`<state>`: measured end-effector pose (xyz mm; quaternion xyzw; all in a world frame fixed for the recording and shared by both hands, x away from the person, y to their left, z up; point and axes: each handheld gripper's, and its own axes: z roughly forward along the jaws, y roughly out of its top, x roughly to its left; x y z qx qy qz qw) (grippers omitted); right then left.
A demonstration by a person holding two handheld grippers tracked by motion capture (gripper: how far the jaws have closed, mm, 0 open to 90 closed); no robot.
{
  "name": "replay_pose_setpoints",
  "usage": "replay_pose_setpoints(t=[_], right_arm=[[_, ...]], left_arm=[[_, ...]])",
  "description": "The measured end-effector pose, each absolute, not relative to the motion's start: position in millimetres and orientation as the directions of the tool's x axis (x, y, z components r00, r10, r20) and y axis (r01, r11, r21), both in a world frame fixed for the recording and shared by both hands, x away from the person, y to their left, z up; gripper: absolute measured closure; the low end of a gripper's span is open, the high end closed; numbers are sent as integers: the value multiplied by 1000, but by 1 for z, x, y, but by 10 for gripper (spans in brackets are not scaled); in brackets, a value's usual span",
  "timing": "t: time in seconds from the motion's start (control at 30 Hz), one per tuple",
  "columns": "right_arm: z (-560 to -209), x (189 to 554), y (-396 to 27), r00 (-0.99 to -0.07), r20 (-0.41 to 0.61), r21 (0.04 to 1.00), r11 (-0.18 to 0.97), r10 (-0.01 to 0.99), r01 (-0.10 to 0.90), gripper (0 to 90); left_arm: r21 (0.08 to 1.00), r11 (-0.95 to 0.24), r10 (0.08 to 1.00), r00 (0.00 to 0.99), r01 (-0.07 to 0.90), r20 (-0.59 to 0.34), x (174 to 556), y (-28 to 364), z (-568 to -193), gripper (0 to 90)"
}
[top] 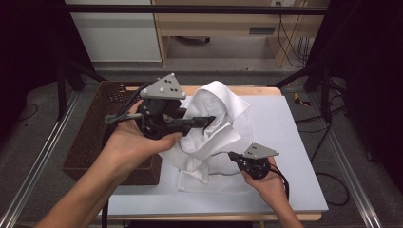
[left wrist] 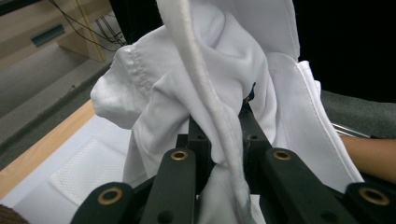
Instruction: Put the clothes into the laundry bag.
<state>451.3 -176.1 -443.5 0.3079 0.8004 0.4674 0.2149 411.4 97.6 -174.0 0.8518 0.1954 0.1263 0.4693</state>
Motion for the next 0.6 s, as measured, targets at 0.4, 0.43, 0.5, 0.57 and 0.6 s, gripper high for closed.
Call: replay_pose_setpoints(t=[0.4, 0.43, 0.5, 0.57, 0.6], right_arm=[[-446, 457, -180, -717, -8, 885, 339, 697, 319, 894], [-447, 457, -180, -715, -3, 884, 336, 699, 325, 894], [-447, 458, -181, -715, 3, 884, 332, 700, 328, 894], [-448, 459, -181, -713, 9, 883, 328, 701, 334, 894], [-448, 460, -181, -713, 11, 883, 327, 701, 336, 894]], left_arm=[[862, -454, 407, 913, 226, -25, 397, 93, -189, 792], [862, -452, 406, 914, 228, -28, 396, 93, -190, 792], [861, -457, 400, 916, 225, -28, 394, 92, -191, 792], [860, -457, 394, 919, 227, -33, 392, 93, -193, 792], [861, -454, 391, 920, 230, -39, 391, 93, -193, 792]])
